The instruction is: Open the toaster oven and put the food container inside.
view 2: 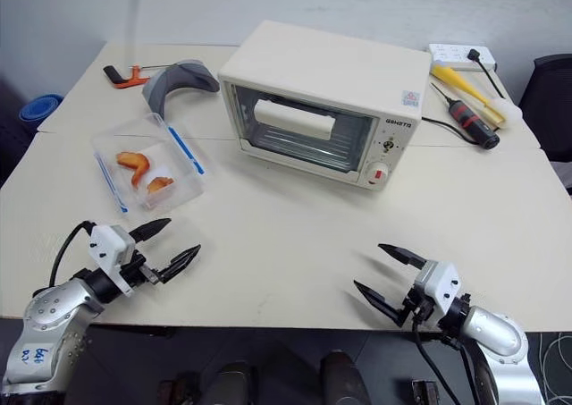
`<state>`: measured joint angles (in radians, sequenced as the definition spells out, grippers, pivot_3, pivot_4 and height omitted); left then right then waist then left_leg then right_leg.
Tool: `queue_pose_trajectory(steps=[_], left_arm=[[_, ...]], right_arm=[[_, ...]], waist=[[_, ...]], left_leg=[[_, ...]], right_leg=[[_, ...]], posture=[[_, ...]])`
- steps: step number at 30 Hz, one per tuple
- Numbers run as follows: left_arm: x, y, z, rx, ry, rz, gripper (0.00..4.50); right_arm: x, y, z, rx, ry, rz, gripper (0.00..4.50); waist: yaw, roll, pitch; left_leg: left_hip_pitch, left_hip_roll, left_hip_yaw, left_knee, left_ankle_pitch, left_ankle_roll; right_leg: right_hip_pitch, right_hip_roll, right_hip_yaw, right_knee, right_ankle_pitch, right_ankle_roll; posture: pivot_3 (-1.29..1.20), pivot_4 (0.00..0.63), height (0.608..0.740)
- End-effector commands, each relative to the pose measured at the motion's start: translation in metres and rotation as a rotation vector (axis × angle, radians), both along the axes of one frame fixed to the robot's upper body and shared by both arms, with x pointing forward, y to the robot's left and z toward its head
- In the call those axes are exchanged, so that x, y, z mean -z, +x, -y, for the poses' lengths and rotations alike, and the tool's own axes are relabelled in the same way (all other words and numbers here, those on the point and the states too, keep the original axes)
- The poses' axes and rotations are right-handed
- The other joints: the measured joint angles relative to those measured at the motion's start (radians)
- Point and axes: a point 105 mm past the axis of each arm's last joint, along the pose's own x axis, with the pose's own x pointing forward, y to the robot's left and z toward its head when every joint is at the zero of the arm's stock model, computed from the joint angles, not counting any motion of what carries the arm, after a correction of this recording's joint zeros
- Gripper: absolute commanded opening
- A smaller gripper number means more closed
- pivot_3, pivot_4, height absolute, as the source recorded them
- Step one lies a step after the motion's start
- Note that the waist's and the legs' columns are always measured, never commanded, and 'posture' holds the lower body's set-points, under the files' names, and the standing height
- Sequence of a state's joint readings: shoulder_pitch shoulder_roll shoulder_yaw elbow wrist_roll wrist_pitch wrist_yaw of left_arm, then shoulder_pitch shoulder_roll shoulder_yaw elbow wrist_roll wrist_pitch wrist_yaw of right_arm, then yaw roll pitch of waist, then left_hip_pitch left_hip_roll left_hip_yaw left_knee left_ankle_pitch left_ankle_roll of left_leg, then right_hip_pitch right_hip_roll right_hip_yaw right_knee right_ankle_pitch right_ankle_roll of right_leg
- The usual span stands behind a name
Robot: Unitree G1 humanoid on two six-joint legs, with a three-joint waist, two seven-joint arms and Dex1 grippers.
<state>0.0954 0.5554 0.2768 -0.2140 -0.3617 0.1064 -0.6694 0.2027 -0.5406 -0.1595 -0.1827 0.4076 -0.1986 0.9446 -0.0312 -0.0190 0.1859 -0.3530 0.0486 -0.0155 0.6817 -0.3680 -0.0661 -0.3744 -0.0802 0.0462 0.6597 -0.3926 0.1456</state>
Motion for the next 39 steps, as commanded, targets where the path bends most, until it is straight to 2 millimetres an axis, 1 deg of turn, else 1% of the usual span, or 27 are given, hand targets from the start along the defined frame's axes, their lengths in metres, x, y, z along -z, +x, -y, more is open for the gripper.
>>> queue_pose_trajectory(steps=[1, 2, 4, 6, 7, 8, 9, 12, 14, 15, 17, 20, 24, 26, 28, 31, 34, 39], left_arm=[[-0.011, 0.0, -0.008, -0.008, 0.002, 0.035, 4.5], [-0.015, 0.0, -0.008, 0.008, -0.04, 0.02, 4.5], [-0.042, -0.006, -0.001, 0.139, -0.208, 0.001, 4.5], [-0.072, -0.006, -0.001, 0.241, -0.234, 0.017, 4.5], [-0.085, -0.003, -0.002, 0.258, -0.228, 0.039, 4.5], [-0.093, -0.001, -0.003, 0.265, -0.223, 0.053, 4.5], [-0.101, 0.001, -0.001, 0.284, -0.22, 0.066, 4.5], [-0.123, 0.002, 0.012, 0.373, -0.226, 0.098, 4.5], [-0.13, 0.004, 0.018, 0.387, -0.24, 0.115, 4.5], [-0.13, 0.005, 0.02, 0.386, -0.241, 0.119, 4.5], [-0.129, 0.007, 0.022, 0.385, -0.241, 0.118, 4.5], [-0.124, 0.005, 0.025, 0.394, -0.25, 0.103, 4.5], [-0.115, 0.002, 0.025, 0.36, -0.255, 0.092, 4.5], [-0.113, 0.002, 0.022, 0.343, -0.264, 0.088, 4.5], [-0.11, 0.002, 0.021, 0.33, -0.266, 0.082, 4.5], [-0.108, 0.003, 0.018, 0.311, -0.27, 0.073, 4.5], [-0.106, 0.005, 0.016, 0.303, -0.267, 0.064, 4.5], [-0.106, 0.007, 0.014, 0.299, -0.26, 0.063, 4.5]], right_arm=[[-0.004, 0.0, -0.003, -0.016, 0.014, 0.028, 4.47], [-0.008, 0.001, -0.005, -0.023, 0.03, 0.029, 4.47], [-0.031, 0.007, -0.018, -0.044, 0.106, 0.036, 4.47], [-0.065, 0.023, -0.038, -0.056, 0.207, 0.05, 4.47], [-0.079, 0.033, -0.045, -0.048, 0.247, 0.055, 4.47], [-0.087, 0.039, -0.05, -0.042, 0.269, 0.052, 4.47], [-0.093, 0.045, -0.053, -0.036, 0.276, 0.048, 4.47], [-0.107, 0.067, -0.067, -0.038, 0.235, 0.025, 4.47], [-0.114, 0.081, -0.072, -0.019, 0.224, 0.024, 4.47], [-0.117, 0.089, -0.074, -0.001, 0.225, 0.019, 4.47], [-0.121, 0.099, -0.078, 0.024, 0.219, 0.013, 4.47], [-0.132, 0.109, -0.083, 0.029, 0.232, 0.037, 4.47], [-0.152, 0.113, -0.096, -0.012, 0.269, 0.081, 4.47], [-0.156, 0.109, -0.103, -0.046, 0.269, 0.096, 4.47], [-0.158, 0.101, -0.114, -0.111, 0.256, 0.1, 4.47], [-0.149, 0.085, -0.127, -0.211, 0.2, 0.072, 4.47], [-0.141, 0.074, -0.132, -0.264, 0.176, 0.032, 4.47], [-0.128, 0.059, -0.134, -0.315, 0.126, -0.001, 4.47]], waist=[[0.001, 0.0, 0.0], [0.002, 0.0, 0.0], [0.002, 0.0, 0.0], [0.001, 0.0, 0.0], [-0.003, 0.0, 0.0], [-0.003, 0.001, 0.0], [-0.002, 0.003, -0.001], [-0.001, 0.005, -0.002], [-0.003, 0.005, -0.002], [-0.006, 0.005, -0.002], [-0.013, 0.005, -0.002], [-0.027, 0.005, -0.002], [-0.049, 0.005, -0.002], [-0.055, 0.005, -0.002], [-0.056, 0.005, -0.002], [-0.057, 0.005, -0.002], [-0.062, 0.005, -0.002], [-0.077, 0.005, -0.002]], left_leg=[[0.0, 0.0, 0.0, 0.0, 0.0, 0.0], [0.0, 0.0, 0.0, 0.0, 0.0, 0.0], [0.0, 0.0, 0.0, 0.001, 0.0, 0.0], [0.0, 0.0, -0.002, 0.001, 0.0, 0.0], [-0.001, 0.001, -0.004, 0.001, 0.001, -0.001], [-0.001, 0.001, -0.005, 0.001, 0.002, -0.003], [-0.001, 0.001, -0.006, 0.001, 0.002, -0.003], [0.0, 0.0, -0.006, -0.002, 0.001, -0.003], [-0.003, 0.0, -0.005, -0.001, 0.001, -0.002], [-0.003, 0.0, -0.005, -0.001, 0.001, -0.001], [-0.004, 0.0, -0.005, -0.001, 0.0, -0.001], [-0.004, 0.0, -0.004, -0.001, 0.001, -0.001], [-0.004, 0.0, -0.004, 0.0, 0.001, -0.001], [-0.004, 0.001, -0.005, -0.001, 0.001, -0.001], [-0.004, 0.001, -0.005, -0.001, 0.001, -0.001], [-0.004, 0.001, -0.005, -0.001, 0.001, -0.001], [-0.003, 0.001, -0.006, -0.001, 0.001, -0.001], [-0.003, 0.001, -0.008, -0.002, 0.001, -0.001]], right_leg=[[0.0, 0.0, 0.0, 0.0, 0.0, 0.0], [0.0, 0.0, 0.0, 0.0, 0.0, 0.0], [0.0, 0.0, 0.0, 0.0, 0.0, 0.0], [0.0, -0.001, 0.0, 0.002, 0.0, 0.0], [-0.001, -0.001, 0.0, 0.002, 0.0, -0.001], [-0.002, 0.0, 0.0, 0.003, 0.002, -0.003], [-0.002, 0.0, -0.001, 0.003, 0.002, -0.003], [-0.002, 0.0, -0.002, 0.001, 0.002, -0.003], [-0.003, 0.0, -0.003, 0.002, 0.002, -0.003], [-0.003, 0.0, -0.003, 0.002, 0.002, -0.003], [-0.003, -0.001, -0.003, 0.001, 0.002, -0.003], [-0.003, -0.001, -0.004, 0.002, 0.002, -0.003], [-0.003, 0.0, -0.004, 0.002, 0.002, -0.003], [-0.003, 0.0, -0.004, 0.003, 0.002, -0.003], [-0.003, 0.0, -0.004, 0.003, 0.002, -0.003], [-0.003, 0.0, -0.004, 0.002, 0.002, -0.003], [-0.003, 0.0, -0.003, 0.002, 0.002, -0.003], [-0.003, 0.001, -0.003, 0.002, 0.002, -0.003]], posture=[[0.0, 0.15, 0.74], [0.0, 0.15, 0.74], [0.0, 0.15, 0.74], [0.0, 0.15, 0.74], [0.0, 0.15, 0.74], [0.0, 0.15, 0.74], [0.0, 0.15, 0.74], [0.0, 0.15, 0.74], [0.0, 0.15, 0.74], [0.0, 0.15, 0.74], [0.0, 0.15, 0.74], [0.0, 0.15, 0.74], [0.0, 0.15, 0.74], [0.0, 0.15, 0.74], [0.0, 0.15, 0.74], [0.0, 0.15, 0.74], [0.0, 0.15, 0.74], [0.0, 0.15, 0.74]])
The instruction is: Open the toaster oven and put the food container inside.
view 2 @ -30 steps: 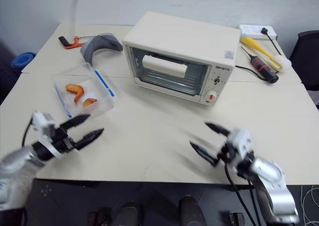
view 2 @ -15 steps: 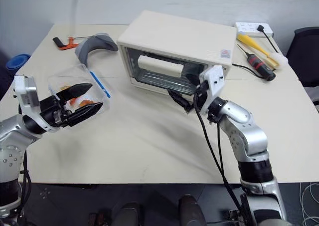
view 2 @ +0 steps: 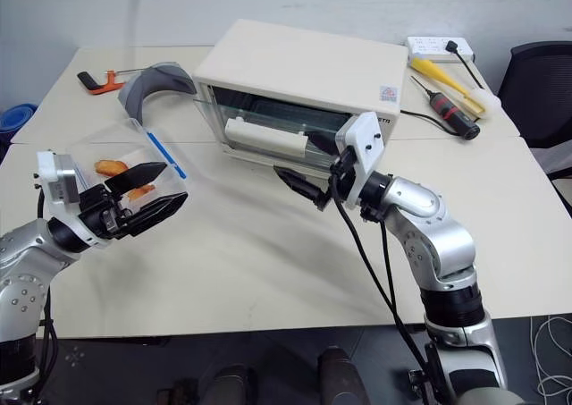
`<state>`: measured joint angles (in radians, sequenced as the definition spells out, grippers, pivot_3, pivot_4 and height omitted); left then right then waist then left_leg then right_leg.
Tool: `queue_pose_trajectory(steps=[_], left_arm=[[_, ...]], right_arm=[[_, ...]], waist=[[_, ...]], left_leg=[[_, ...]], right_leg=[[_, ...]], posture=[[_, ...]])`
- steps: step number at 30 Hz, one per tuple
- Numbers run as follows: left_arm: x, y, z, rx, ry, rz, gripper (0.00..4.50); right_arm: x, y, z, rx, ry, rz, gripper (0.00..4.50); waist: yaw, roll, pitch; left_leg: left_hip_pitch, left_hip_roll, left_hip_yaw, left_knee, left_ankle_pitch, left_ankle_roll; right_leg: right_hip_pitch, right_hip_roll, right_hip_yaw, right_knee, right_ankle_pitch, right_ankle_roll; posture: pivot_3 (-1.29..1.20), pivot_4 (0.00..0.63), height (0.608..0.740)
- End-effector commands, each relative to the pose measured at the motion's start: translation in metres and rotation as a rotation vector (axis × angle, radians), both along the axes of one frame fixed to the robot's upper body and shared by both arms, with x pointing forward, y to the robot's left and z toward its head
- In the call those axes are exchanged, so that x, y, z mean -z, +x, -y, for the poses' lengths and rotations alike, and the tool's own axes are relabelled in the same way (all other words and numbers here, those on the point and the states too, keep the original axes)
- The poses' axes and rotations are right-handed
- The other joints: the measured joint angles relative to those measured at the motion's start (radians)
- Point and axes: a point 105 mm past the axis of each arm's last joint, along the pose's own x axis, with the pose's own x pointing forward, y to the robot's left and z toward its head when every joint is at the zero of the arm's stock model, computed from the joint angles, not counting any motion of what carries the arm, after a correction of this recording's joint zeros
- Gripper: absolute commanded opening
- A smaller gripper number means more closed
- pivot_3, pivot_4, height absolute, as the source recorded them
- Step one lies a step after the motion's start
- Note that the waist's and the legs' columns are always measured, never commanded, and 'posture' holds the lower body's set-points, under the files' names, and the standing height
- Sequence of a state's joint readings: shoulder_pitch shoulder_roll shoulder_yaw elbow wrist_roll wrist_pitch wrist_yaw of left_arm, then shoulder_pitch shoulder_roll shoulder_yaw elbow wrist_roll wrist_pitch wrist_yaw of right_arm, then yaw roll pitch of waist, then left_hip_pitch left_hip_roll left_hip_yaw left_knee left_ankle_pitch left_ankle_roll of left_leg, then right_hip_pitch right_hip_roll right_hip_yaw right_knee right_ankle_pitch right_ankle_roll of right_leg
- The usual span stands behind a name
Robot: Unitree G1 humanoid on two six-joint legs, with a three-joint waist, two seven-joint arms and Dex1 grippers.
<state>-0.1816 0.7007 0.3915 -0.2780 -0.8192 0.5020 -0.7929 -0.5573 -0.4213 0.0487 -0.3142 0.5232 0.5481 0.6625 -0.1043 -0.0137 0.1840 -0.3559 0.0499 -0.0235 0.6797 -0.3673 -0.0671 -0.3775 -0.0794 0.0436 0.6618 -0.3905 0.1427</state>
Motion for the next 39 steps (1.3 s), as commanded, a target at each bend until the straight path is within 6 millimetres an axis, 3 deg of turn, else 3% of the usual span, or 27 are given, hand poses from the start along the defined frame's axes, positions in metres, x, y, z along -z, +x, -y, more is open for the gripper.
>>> queue_pose_trajectory(steps=[1, 6, 8, 13, 18, 21, 26, 30, 33, 39], left_arm=[[-0.008, -0.001, -0.005, -0.014, 0.016, 0.042, 4.5], [-0.022, 0.004, -0.017, -0.006, 0.023, 0.058, 4.5], [-0.03, 0.007, -0.025, -0.008, 0.009, 0.071, 4.1], [-0.043, 0.035, -0.037, -0.066, 0.057, 0.145, 2.68], [-0.05, 0.087, -0.029, -0.119, 0.101, 0.227, 1.04], [-0.046, 0.102, -0.014, -0.064, 0.127, 0.229, 0.12], [-0.044, 0.105, 0.009, 0.093, 0.097, 0.223, 0.02], [-0.041, 0.102, 0.012, 0.152, 0.095, 0.196, 0.02], [-0.035, 0.1, 0.012, 0.174, 0.112, 0.181, 0.02], [-0.024, 0.098, 0.017, 0.22, 0.141, 0.146, 0.02]], right_arm=[[0.003, -0.023, -0.016, -0.133, -0.035, 0.012, 4.47], [0.017, -0.033, -0.013, -0.165, -0.112, 0.03, 4.47], [0.02, -0.035, -0.013, -0.171, -0.12, 0.034, 4.5], [0.021, -0.036, -0.014, -0.174, -0.111, 0.043, 4.5], [0.025, -0.039, -0.017, -0.195, -0.115, 0.048, 4.5], [0.026, -0.039, -0.017, -0.195, -0.119, 0.053, 4.5], [0.027, -0.037, -0.013, -0.168, -0.126, 0.067, 4.5], [0.03, -0.036, -0.003, -0.115, -0.13, 0.092, 4.5], [0.029, -0.041, 0.018, -0.01, -0.101, 0.158, 4.5], [0.065, -0.075, 0.071, 0.104, -0.138, 0.107, 4.5]], waist=[[-0.006, 0.0, 0.0], [-0.006, 0.0, 0.0], [-0.007, 0.0, 0.0], [-0.004, 0.0, 0.0], [-0.003, 0.0, 0.0], [-0.01, 0.0, 0.0], [-0.027, 0.0, 0.0], [-0.033, 0.0, 0.0], [-0.024, 0.0, 0.0], [0.043, 0.0, 0.0]], left_leg=[[0.0, 0.0, 0.0, 0.0, 0.0, 0.0], [0.001, -0.001, 0.0, -0.001, 0.0, 0.0], [0.001, -0.001, 0.0, -0.002, 0.0, 0.0], [0.001, -0.001, 0.0, -0.002, 0.0, 0.0], [0.001, -0.002, 0.004, 0.0, 0.0, 0.0], [0.001, -0.002, 0.004, 0.002, 0.0, 0.0], [0.001, -0.002, 0.004, 0.002, -0.001, 0.001], [0.001, -0.002, 0.004, 0.002, -0.001, 0.002], [0.001, -0.002, 0.003, 0.002, -0.001, 0.002], [0.0, -0.006, 0.003, 0.003, -0.002, 0.003]], right_leg=[[0.0, 0.0, 0.0, 0.0, 0.0, 0.0], [0.0, 0.0, 0.001, -0.001, 0.0, 0.0], [0.0, 0.0, 0.002, -0.001, 0.0, 0.0], [0.0, 0.0, 0.001, -0.001, 0.0, 0.0], [0.0, 0.0, -0.001, -0.001, 0.0, 0.0], [-0.001, 0.0, -0.004, -0.001, 0.0, 0.0], [-0.006, 0.0, -0.01, 0.001, 0.0, 0.0], [-0.007, -0.001, -0.011, 0.001, 0.0, 0.0], [-0.007, -0.001, -0.011, 0.002, 0.0, 0.0], [-0.005, -0.005, -0.012, 0.001, 0.001, 0.002]], posture=[[0.0, 0.15, 0.74], [0.0, 0.15, 0.74], [0.0, 0.15, 0.74], [0.0, 0.15, 0.74], [0.0, 0.15, 0.74], [0.0, 0.15, 0.74], [0.0, 0.15, 0.74], [0.0, 0.15, 0.74], [0.0, 0.15, 0.74], [0.0, 0.15, 0.74]])
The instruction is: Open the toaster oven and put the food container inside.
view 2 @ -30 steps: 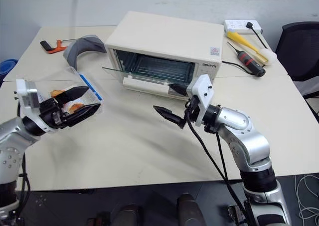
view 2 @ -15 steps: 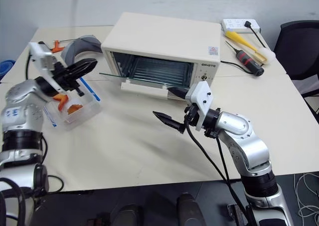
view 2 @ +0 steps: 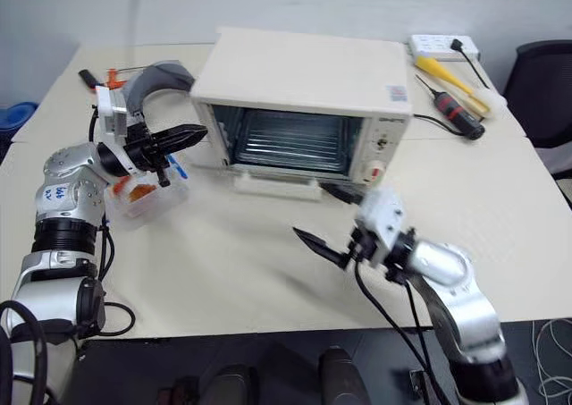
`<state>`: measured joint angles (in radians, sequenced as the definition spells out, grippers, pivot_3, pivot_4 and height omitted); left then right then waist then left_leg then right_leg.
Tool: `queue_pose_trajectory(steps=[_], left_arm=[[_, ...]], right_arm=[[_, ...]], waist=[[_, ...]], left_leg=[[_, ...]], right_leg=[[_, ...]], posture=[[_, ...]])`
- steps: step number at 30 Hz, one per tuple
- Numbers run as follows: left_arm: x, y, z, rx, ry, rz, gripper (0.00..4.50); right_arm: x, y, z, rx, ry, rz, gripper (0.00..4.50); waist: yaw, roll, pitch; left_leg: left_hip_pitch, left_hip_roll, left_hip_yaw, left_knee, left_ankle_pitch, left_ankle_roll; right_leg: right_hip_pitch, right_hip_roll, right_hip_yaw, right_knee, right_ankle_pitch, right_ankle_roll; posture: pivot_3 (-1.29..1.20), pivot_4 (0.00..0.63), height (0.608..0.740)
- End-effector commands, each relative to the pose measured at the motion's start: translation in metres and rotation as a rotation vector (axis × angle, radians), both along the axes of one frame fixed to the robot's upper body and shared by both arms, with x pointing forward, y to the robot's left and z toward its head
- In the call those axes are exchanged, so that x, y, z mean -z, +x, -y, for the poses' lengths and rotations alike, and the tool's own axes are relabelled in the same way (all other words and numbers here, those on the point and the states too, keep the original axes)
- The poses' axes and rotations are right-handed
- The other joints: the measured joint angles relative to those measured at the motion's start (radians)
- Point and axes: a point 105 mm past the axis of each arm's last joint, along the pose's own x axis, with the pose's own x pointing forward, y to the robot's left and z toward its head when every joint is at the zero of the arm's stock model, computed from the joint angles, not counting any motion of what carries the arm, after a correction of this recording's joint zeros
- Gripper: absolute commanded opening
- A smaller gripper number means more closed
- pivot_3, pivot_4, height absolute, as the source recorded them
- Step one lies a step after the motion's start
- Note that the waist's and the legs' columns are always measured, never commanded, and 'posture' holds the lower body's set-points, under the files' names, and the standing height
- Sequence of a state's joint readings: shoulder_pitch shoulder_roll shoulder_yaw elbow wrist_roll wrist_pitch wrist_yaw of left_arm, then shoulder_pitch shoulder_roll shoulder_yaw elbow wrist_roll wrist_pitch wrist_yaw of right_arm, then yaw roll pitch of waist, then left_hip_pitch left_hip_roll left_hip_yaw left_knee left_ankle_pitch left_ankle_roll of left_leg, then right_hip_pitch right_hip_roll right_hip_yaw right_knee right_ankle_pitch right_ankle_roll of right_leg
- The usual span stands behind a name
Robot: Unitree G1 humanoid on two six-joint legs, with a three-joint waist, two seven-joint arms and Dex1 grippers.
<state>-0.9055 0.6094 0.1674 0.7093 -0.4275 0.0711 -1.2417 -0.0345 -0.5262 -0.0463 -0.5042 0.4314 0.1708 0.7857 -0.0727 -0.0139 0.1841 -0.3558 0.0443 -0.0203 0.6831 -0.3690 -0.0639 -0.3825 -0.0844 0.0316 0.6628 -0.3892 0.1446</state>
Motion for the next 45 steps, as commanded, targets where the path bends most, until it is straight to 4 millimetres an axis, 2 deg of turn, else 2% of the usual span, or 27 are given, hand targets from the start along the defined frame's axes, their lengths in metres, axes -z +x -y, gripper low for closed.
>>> queue_pose_trajectory(steps=[1, 4, 6, 12, 15, 20, 28, 39, 45], left_arm=[[0.002, -0.004, 0.005, 0.038, 0.043, 0.01, 0.02], [0.008, -0.008, 0.01, 0.068, 0.056, 0.001, 0.02], [0.013, -0.011, 0.014, 0.092, 0.064, 0.0, 0.02], [0.023, -0.033, 0.018, 0.184, 0.135, -0.041, 0.02], [0.021, -0.037, 0.018, 0.185, 0.13, -0.045, 0.02], [0.012, -0.026, 0.031, 0.128, 0.048, 0.004, 0.02], [0.012, -0.024, 0.05, 0.193, 0.009, -0.009, 0.02], [-0.004, 0.022, 0.064, 0.033, -0.046, 0.085, 0.02], [-0.006, 0.03, 0.072, 0.039, -0.055, 0.091, 0.02]], right_arm=[[0.013, -0.017, 0.031, 0.077, -0.062, -0.001, 4.5], [0.018, -0.021, 0.047, 0.146, -0.076, -0.003, 4.5], [0.02, -0.021, 0.04, 0.121, -0.092, 0.009, 4.5], [-0.002, -0.001, 0.024, 0.131, -0.025, 0.088, 4.5], [-0.009, 0.008, 0.017, 0.123, -0.001, 0.11, 4.5], [-0.014, 0.012, 0.01, 0.087, 0.004, 0.114, 4.5], [-0.017, 0.015, 0.01, 0.082, -0.004, 0.113, 4.5], [-0.018, 0.009, 0.009, 0.071, -0.006, 0.097, 4.5], [-0.021, 0.01, 0.016, 0.106, -0.007, 0.102, 4.5]], waist=[[0.019, 0.0, 0.0], [0.04, 0.0, 0.0], [0.046, 0.0, 0.0], [0.039, 0.0, 0.0], [0.032, 0.0, 0.0], [0.034, 0.0, 0.0], [0.029, 0.0, 0.0], [0.051, -0.001, 0.0], [0.043, -0.001, 0.0]], left_leg=[[0.0, -0.001, 0.0, 0.0, 0.0, 0.0], [0.002, -0.003, 0.0, 0.001, 0.0, 0.001], [0.002, -0.004, 0.0, 0.002, 0.0, 0.001], [0.003, -0.007, -0.001, 0.001, 0.0, 0.001], [0.003, -0.007, -0.001, 0.0, 0.0, 0.001], [0.002, -0.007, -0.001, 0.0, 0.0, 0.001], [0.002, -0.008, -0.001, 0.0, 0.0, 0.001], [0.001, -0.013, -0.003, 0.002, 0.001, 0.003], [0.001, -0.013, -0.003, 0.001, 0.002, 0.004]], right_leg=[[0.0, -0.001, 0.0, 0.0, 0.0, 0.001], [0.005, -0.003, 0.0, -0.002, 0.002, 0.004], [0.006, -0.004, 0.0, -0.004, 0.004, 0.004], [0.005, -0.006, 0.0, -0.003, 0.004, 0.004], [0.005, -0.006, 0.0, -0.001, 0.004, 0.004], [0.005, -0.007, -0.001, -0.002, 0.004, 0.004], [0.005, -0.007, -0.001, -0.001, 0.004, 0.004], [0.005, -0.012, -0.002, -0.003, 0.004, 0.006], [0.005, -0.012, -0.002, -0.002, 0.005, 0.006]], posture=[[0.0, 0.15, 0.74], [0.0, 0.15, 0.74], [0.0, 0.15, 0.74], [0.0, 0.15, 0.74], [0.0, 0.15, 0.74], [0.0, 0.15, 0.74], [0.0, 0.15, 0.74], [0.0, 0.15, 0.74], [0.0, 0.15, 0.74]])
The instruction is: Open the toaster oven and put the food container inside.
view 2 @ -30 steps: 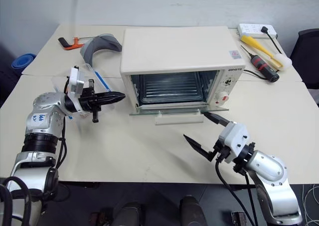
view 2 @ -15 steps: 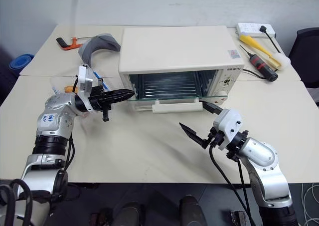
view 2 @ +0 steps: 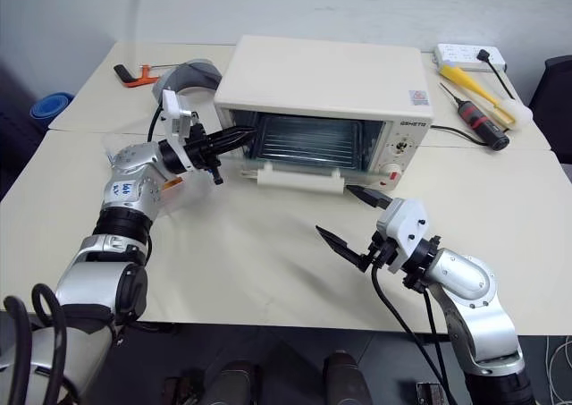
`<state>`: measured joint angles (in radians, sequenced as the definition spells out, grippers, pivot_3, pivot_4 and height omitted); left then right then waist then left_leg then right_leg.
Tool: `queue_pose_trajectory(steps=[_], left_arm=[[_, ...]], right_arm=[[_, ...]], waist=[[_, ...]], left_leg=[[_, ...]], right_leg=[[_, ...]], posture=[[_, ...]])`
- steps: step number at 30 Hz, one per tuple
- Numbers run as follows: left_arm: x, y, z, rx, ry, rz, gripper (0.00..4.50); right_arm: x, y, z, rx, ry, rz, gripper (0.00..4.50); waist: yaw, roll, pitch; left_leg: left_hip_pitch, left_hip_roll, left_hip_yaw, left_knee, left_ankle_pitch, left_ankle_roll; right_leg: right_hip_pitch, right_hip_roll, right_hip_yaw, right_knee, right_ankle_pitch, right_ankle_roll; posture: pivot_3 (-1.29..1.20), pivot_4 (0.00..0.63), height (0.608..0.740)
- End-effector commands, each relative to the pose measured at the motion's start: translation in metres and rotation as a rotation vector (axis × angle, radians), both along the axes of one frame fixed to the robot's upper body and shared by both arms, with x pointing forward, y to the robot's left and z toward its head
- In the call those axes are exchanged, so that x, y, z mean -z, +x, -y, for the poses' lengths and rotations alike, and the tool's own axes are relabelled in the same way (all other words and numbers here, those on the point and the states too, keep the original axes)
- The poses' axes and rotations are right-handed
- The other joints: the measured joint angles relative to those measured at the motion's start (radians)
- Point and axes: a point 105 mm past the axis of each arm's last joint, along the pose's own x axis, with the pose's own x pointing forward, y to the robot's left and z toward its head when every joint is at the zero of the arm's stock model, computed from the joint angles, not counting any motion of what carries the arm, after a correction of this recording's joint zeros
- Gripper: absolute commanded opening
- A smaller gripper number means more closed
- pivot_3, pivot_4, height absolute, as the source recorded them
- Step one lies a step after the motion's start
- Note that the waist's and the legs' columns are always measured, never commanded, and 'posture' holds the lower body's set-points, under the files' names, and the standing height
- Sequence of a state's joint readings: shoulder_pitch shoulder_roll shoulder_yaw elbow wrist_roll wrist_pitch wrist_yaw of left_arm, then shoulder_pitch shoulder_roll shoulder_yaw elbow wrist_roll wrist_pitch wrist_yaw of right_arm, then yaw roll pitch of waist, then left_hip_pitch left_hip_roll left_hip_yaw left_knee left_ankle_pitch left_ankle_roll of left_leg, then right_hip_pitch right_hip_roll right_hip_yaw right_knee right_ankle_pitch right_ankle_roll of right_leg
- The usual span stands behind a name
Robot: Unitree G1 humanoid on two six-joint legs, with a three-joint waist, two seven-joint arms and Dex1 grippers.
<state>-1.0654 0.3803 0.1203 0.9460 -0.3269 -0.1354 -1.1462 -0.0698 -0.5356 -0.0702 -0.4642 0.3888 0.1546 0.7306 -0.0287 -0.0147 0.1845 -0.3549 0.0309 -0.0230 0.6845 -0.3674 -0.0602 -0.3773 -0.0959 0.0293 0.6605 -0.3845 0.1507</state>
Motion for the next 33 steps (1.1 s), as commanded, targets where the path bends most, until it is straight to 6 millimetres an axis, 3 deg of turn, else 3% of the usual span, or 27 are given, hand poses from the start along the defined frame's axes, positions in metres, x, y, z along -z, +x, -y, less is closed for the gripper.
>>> queue_pose_trajectory(steps=[1, 5, 8, 13, 15, 19, 25, 30, 33], left_arm=[[-0.012, 0.001, -0.001, -0.007, -0.013, 0.046, 0.02], [-0.007, -0.003, -0.001, 0.032, -0.012, 0.04, 0.02], [-0.003, -0.012, -0.002, 0.106, 0.002, 0.029, 0.02], [-0.001, -0.046, -0.004, 0.28, 0.095, 0.01, 0.02], [0.007, -0.064, -0.004, 0.342, 0.168, -0.027, 0.02], [0.05, -0.083, -0.013, 0.322, 0.406, -0.101, 0.02], [0.084, -0.078, -0.014, 0.163, 0.432, -0.15, 0.02], [0.084, -0.089, -0.009, 0.134, 0.381, -0.15, 0.02], [0.072, -0.1, -0.015, 0.109, 0.298, -0.148, 0.2]], right_arm=[[-0.016, -0.004, 0.007, 0.015, 0.005, 0.065, 4.5], [-0.019, -0.005, 0.023, 0.057, -0.03, 0.073, 4.5], [-0.011, -0.017, 0.034, 0.061, -0.082, 0.044, 4.5], [0.004, -0.042, 0.064, 0.112, -0.146, -0.027, 4.5], [0.012, -0.052, 0.078, 0.134, -0.172, -0.056, 4.5], [0.016, -0.058, 0.095, 0.168, -0.206, -0.069, 4.5], [0.013, -0.052, 0.086, 0.126, -0.2, -0.044, 4.5], [0.011, -0.044, 0.071, 0.055, -0.183, -0.044, 4.5], [0.011, -0.043, 0.065, 0.008, -0.162, -0.074, 4.5]], waist=[[-0.001, 0.0, 0.0], [-0.001, 0.0, 0.0], [0.001, 0.0, 0.0], [-0.003, 0.0, 0.0], [-0.004, 0.0, 0.0], [-0.006, 0.0, 0.0], [0.004, 0.0, 0.0], [0.002, 0.0, 0.0], [-0.002, 0.0, 0.0]], left_leg=[[0.0, 0.0, 0.0, 0.0, 0.0, 0.0], [0.0, 0.0, 0.0, 0.0, 0.0, 0.0], [0.0, 0.0, 0.0, -0.001, 0.0, 0.0], [0.0, 0.0, 0.0, -0.002, 0.0, 0.001], [0.0, 0.0, 0.001, -0.002, 0.0, 0.001], [0.002, 0.001, 0.001, -0.002, 0.0, 0.001], [0.003, 0.0, 0.001, 0.0, 0.0, 0.001], [0.002, 0.0, 0.0, 0.0, 0.0, 0.001], [0.002, 0.001, 0.0, -0.001, 0.0, 0.001]], right_leg=[[0.0, 0.0, 0.0, 0.0, 0.0, 0.0], [0.0, 0.0, 0.0, 0.001, 0.0, 0.0], [0.0, 0.0, 0.0, 0.0, 0.0, 0.0], [0.0, 0.0, -0.001, -0.001, 0.0, 0.0], [0.0, 0.0, 0.0, -0.001, 0.0, 0.0], [0.002, 0.0, 0.002, -0.001, 0.0, 0.0], [0.002, 0.0, 0.003, -0.002, 0.0, 0.0], [0.002, -0.001, 0.003, -0.002, 0.0, 0.0], [0.002, -0.001, 0.003, -0.002, 0.0, 0.0]], posture=[[0.0, 0.15, 0.74], [0.0, 0.15, 0.74], [0.0, 0.15, 0.74], [0.0, 0.15, 0.74], [0.0, 0.15, 0.74], [0.0, 0.15, 0.74], [0.0, 0.15, 0.74], [0.0, 0.15, 0.74], [0.0, 0.15, 0.74]])
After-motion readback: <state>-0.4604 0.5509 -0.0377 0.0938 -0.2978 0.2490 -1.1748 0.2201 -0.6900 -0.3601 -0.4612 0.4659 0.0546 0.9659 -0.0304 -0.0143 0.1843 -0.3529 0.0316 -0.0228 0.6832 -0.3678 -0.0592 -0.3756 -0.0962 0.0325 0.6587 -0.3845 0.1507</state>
